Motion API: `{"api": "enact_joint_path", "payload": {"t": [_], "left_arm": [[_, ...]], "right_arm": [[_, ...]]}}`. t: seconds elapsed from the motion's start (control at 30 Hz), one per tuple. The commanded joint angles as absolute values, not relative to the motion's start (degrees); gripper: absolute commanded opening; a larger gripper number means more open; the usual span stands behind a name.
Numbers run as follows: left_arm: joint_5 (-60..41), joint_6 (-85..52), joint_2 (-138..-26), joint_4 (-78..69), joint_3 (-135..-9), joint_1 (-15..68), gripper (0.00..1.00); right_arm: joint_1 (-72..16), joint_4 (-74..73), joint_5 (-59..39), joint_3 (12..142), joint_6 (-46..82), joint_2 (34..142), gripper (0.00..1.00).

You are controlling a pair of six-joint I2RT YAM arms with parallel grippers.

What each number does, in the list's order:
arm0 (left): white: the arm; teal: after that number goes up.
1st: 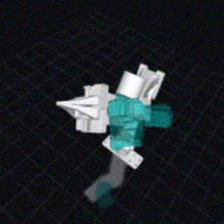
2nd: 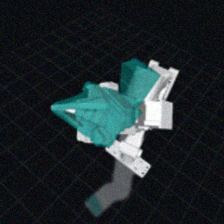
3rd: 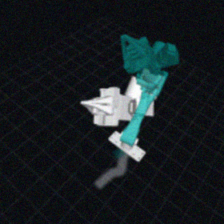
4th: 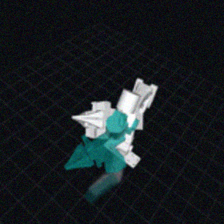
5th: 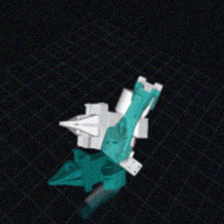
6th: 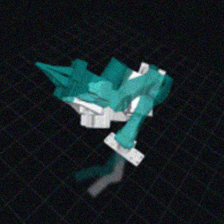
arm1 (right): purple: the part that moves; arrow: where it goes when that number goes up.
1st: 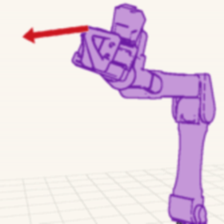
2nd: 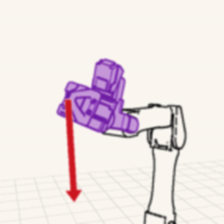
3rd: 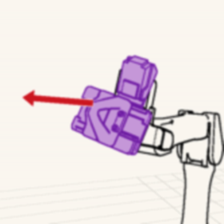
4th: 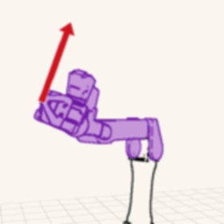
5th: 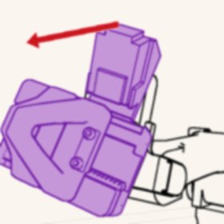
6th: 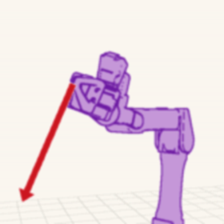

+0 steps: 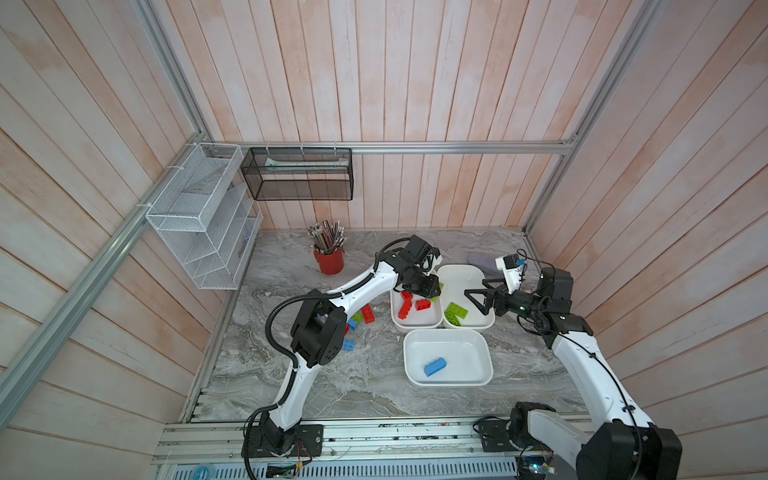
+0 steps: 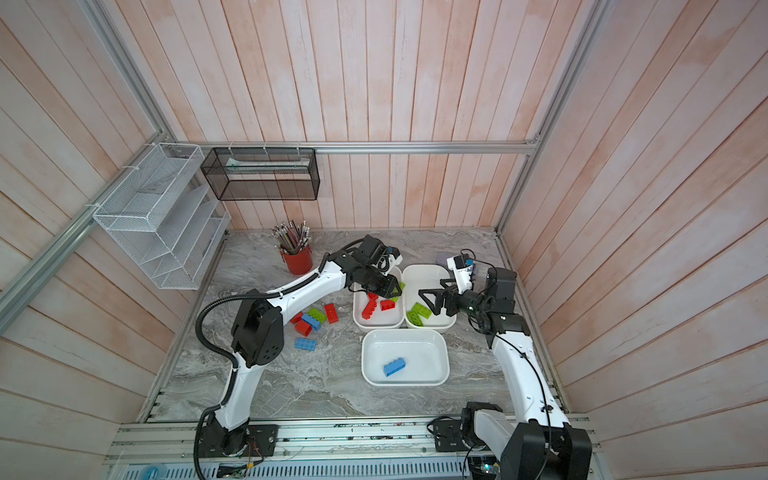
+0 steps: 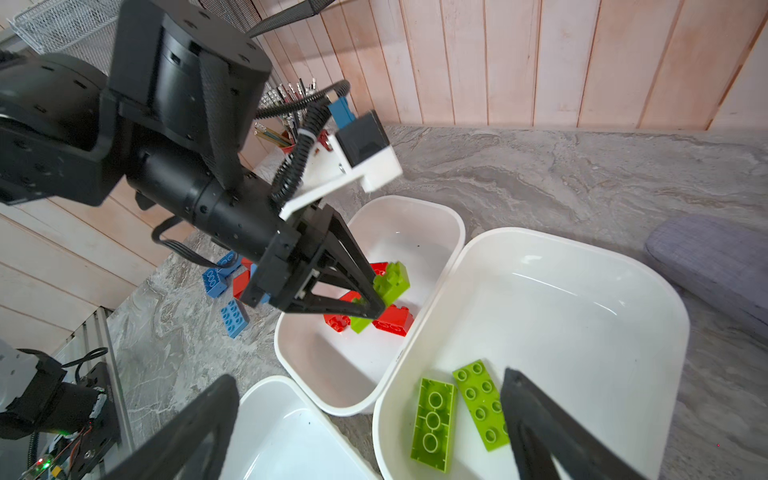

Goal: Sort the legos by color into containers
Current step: 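Carry the green brick with the left gripper into the green-brick bin and release, then move the left gripper back over the brick pile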

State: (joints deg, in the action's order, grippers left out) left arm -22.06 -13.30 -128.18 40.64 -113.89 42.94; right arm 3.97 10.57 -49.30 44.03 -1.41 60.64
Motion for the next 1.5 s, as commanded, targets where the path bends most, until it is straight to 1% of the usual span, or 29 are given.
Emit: {"api": "enact_joint_path", "payload": {"t": [0.0,0.1,0.27,0.3,0.37,0.5,0.57,0.73,0.97,1.1,1.2,1.27,1.47], "left_arm": [[-23.42,-13.82,-131.95,37.29,-117.92,45.11,0.29],[-23.57,-14.18,-135.02,36.75,-122.05,46.35,0.29],[-24.39,-15.33,-138.22,34.5,-123.89,47.29,0.31],[-24.39,-15.24,-138.82,35.14,-124.44,47.29,0.34],[-23.96,-14.79,-139.42,36.51,-125.61,47.29,0.51],[-21.21,-12.67,-135.25,37.62,-124.67,47.27,0.67],[-19.04,-11.0,-131.65,38.75,-122.66,46.86,0.73],[-14.92,-8.28,-120.7,41.99,-112.56,43.46,0.75],[-9.16,-4.79,-102.09,46.84,-92.53,34.62,0.75],[-7.36,3.29,-93.82,50.04,-83.72,29.96,0.75],[-7.93,7.36,-90.56,52.45,-80.47,24.7,0.75],[-8.28,9.96,-88.99,50.71,-77.1,20.01,0.74],[-5.18,12.72,-90.2,48.1,-72.42,13.6,0.73]], "right_arm": [[4.45,11.13,-48.69,43.69,-0.73,59.44,0.98],[4.56,10.62,-48.82,42.92,-0.52,59.24,0.98],[4.65,10.12,-48.88,42.01,-0.35,58.7,0.98],[4.66,10.24,-48.83,42.01,-0.35,58.55,0.98],[4.65,10.27,-48.78,42.1,-0.39,58.34,0.98],[4.68,9.61,-50.36,42.1,-0.36,58.17,0.98],[4.6,8.85,-51.48,41.94,0.05,57.77,0.98],[3.72,8.25,-53.26,42.23,0.08,57.16,0.98],[-2.0,8.24,-50.49,43.81,-0.08,58.22,0.98],[-5.22,7.92,-49.13,44.46,0.0,59.4,0.98],[-6.77,7.03,-48.36,44.81,0.54,60.49,0.98],[-7.83,6.34,-48.0,45.16,0.86,61.37,0.98],[-9.96,5.46,-47.62,46.61,0.84,64.04,0.98]]}}
